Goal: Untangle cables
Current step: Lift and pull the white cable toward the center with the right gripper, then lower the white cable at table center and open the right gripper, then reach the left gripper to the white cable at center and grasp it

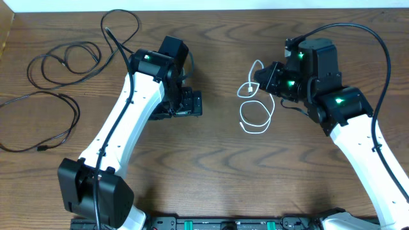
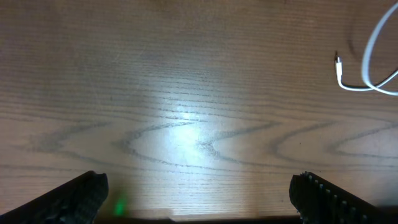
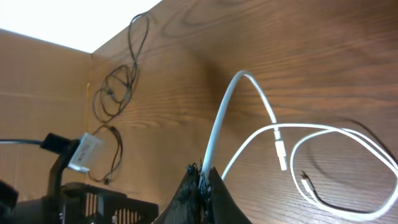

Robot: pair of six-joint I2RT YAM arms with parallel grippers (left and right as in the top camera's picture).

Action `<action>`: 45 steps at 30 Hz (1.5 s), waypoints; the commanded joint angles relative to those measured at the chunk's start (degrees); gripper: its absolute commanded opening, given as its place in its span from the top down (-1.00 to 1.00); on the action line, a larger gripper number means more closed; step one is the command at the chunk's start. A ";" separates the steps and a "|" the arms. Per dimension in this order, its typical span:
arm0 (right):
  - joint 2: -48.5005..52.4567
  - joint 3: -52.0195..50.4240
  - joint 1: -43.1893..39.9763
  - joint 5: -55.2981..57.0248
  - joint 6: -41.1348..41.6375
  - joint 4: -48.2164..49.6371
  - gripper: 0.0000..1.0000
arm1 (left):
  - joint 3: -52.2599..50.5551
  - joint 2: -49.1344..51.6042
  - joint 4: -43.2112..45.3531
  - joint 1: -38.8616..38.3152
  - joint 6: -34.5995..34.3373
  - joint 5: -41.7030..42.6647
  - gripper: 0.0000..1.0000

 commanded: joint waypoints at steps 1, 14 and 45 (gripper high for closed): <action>-0.46 0.13 0.31 8.50 0.74 -4.87 0.97 | -0.31 0.31 -0.22 -0.02 0.74 -0.76 -0.96; 8.46 0.07 5.27 16.13 -5.18 -20.09 -0.71 | -0.31 0.31 -0.22 -0.02 0.74 -0.76 -0.96; 4.79 0.17 -24.79 19.80 -14.29 -29.53 -0.98 | -3.48 0.90 16.28 -4.35 4.00 17.31 -0.96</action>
